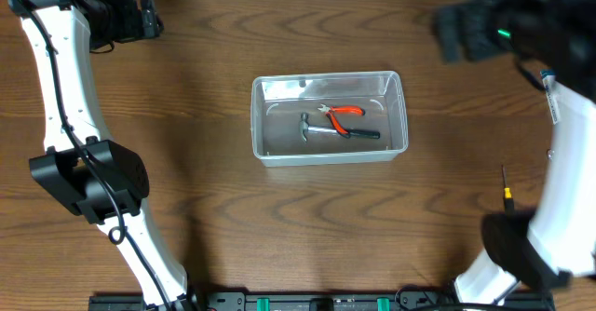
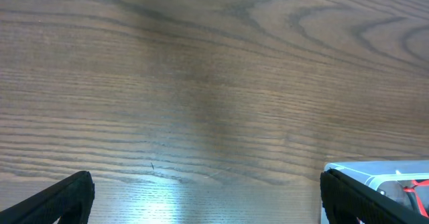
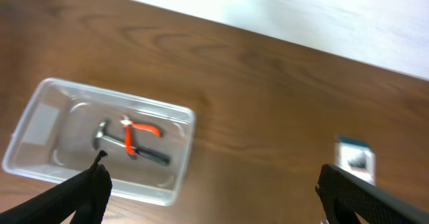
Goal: Pack container
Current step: 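Raise the right gripper and move it right toward the screwdriver box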
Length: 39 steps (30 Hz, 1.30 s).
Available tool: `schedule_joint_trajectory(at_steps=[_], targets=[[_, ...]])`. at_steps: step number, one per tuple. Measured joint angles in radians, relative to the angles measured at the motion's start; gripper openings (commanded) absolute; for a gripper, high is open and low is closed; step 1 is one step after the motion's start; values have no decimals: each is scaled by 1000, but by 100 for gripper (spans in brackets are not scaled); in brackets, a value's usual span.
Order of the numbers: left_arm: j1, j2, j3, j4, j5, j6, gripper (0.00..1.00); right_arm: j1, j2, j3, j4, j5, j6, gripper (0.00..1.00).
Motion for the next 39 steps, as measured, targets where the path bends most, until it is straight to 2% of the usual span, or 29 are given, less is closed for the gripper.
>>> schedule_joint_trajectory(at_steps=[6,10,17,22,27,35,39], targets=[[0,0,0,0,0,0,98,-103,-218,-238,-2,67,39,99],[0,0,0,0,0,0,98,-163,-286,-401,-2,85,83,99],[0,0,0,0,0,0,98,-233,-288,-629,11,172,324,99],[0,0,0,0,0,0,98,-283,-288,-756,98,225,454,99],[0,0,0,0,0,0,98,-332,-288,-912,185,243,495,99],[0,0,0,0,0,0,98,-359,-288,-1160,213,240,513,99],[0,0,0,0,0,0,98,-396,-288,-1239,300,202,521,99]])
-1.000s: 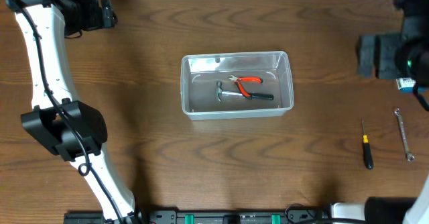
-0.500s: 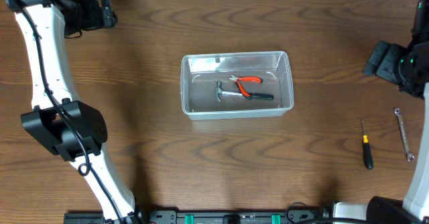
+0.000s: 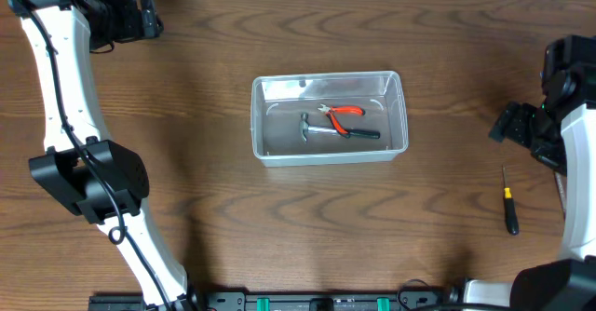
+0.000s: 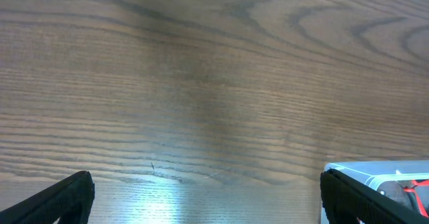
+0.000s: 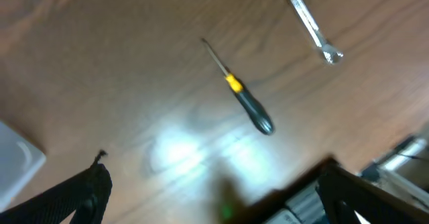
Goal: Pack container
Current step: 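Raise the right gripper and move it right toward the screwdriver box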
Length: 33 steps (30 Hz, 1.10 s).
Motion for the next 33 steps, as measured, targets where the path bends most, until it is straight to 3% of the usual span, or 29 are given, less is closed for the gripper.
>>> schedule_joint_trajectory(at_steps=[4,10,14,18,22,28,33], targets=[[0,0,0,0,0,0,98,-40,0,-27,148,-93,-72,99],[0,0,0,0,0,0,98,-84,0,-28,334,-235,-385,99],[0,0,0,0,0,0,98,-137,3,-27,400,-253,-479,99],[0,0,0,0,0,0,98,-219,43,17,372,-260,-503,99],[0,0,0,0,0,0,98,-277,167,194,261,-260,-539,99],[0,0,0,0,0,0,98,-282,390,518,122,-240,-620,99],[0,0,0,0,0,0,98,-293,549,592,134,-229,-684,99]])
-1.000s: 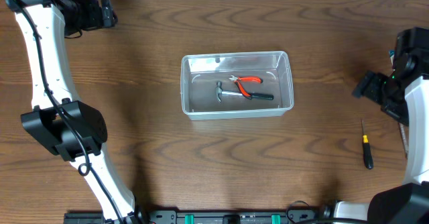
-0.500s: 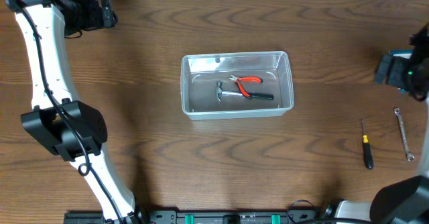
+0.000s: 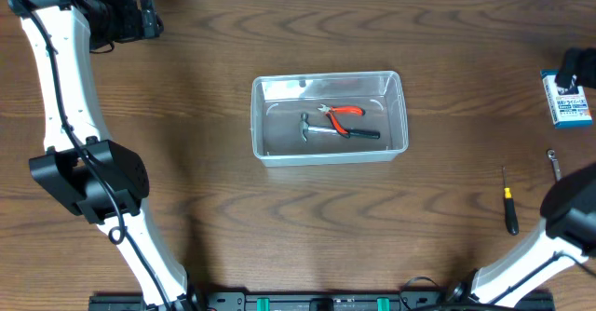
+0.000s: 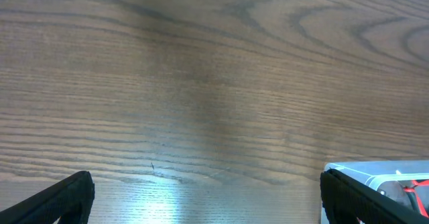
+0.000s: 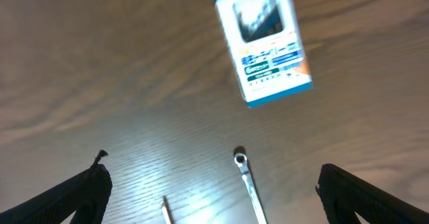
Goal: Pack container
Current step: 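Raise the right gripper and move it right toward the screwdriver box, then lower the right gripper over the blue-white screwdriver box and align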
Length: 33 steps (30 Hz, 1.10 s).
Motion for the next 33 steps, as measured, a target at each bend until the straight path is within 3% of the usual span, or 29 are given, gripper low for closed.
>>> schedule_joint_trajectory(at_steps=[9,23,33], targets=[[0,0,0,0,0,0,98,-51,195,9,-15,-14,-128,99],[0,0,0,0,0,0,98,-61,246,367,-23,-27,-159,99],[0,0,0,0,0,0,98,-58,327,390,-32,-23,-182,99]])
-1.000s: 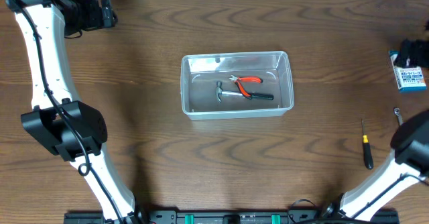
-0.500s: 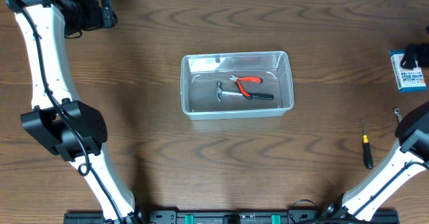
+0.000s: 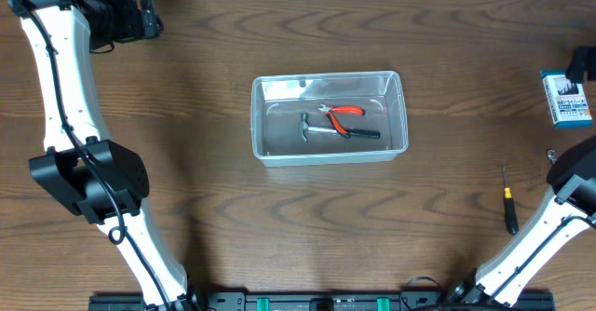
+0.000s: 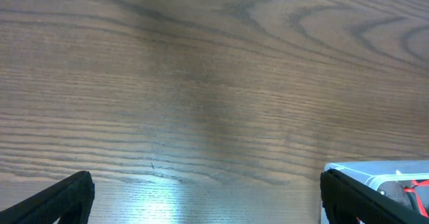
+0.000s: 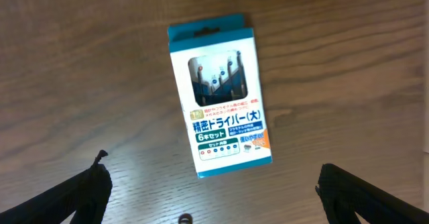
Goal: Pack container
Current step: 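Lower the right gripper over the blue-white screwdriver box and align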
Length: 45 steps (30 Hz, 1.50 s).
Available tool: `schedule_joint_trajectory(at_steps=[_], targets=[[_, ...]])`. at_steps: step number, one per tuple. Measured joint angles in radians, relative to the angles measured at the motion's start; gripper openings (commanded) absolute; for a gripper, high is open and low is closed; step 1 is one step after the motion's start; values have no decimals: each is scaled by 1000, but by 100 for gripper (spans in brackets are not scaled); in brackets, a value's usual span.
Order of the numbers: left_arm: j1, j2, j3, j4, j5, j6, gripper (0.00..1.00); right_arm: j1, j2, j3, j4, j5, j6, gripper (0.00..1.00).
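A clear plastic container [image 3: 330, 117] sits mid-table with red-handled pliers [image 3: 345, 112] and a small hammer [image 3: 319, 128] inside. A blue boxed screwdriver set [image 5: 220, 103] lies flat at the far right edge [image 3: 566, 98]. My right gripper [image 5: 214, 197] hangs open above the box, its fingers wide on either side of the box's near end and holding nothing. My left gripper [image 4: 208, 200] is open over bare wood at the far left [image 3: 140, 18], with the container's corner [image 4: 375, 174] just by its right finger.
A black-and-yellow screwdriver [image 3: 508, 204] lies near the right front. A metal wrench shows only its end [image 5: 182, 218], just below the box. The brown wooden table [image 3: 186, 181] carries all of these things.
My right gripper has moved over the boxed set, which was at the top of the right wrist view and now fills its middle. The left arm has not moved.
My right gripper was first high at the far right, with the container in its view. Then it was over the loose screwdriver and wrench. Then the box came into its view, and now it hangs open right above the box. The left gripper stayed still and open.
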Motion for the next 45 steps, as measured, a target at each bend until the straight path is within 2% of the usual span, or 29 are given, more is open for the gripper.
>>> schedule_joint_trajectory(at_steps=[7,13,45], targets=[[0,0,0,0,0,0,98,0,11,0,17,4,-87,99],[0,0,0,0,0,0,98,0,22,0,71,30,-80,99],[0,0,0,0,0,0,98,-10,167,0,92,-12,-164,99]])
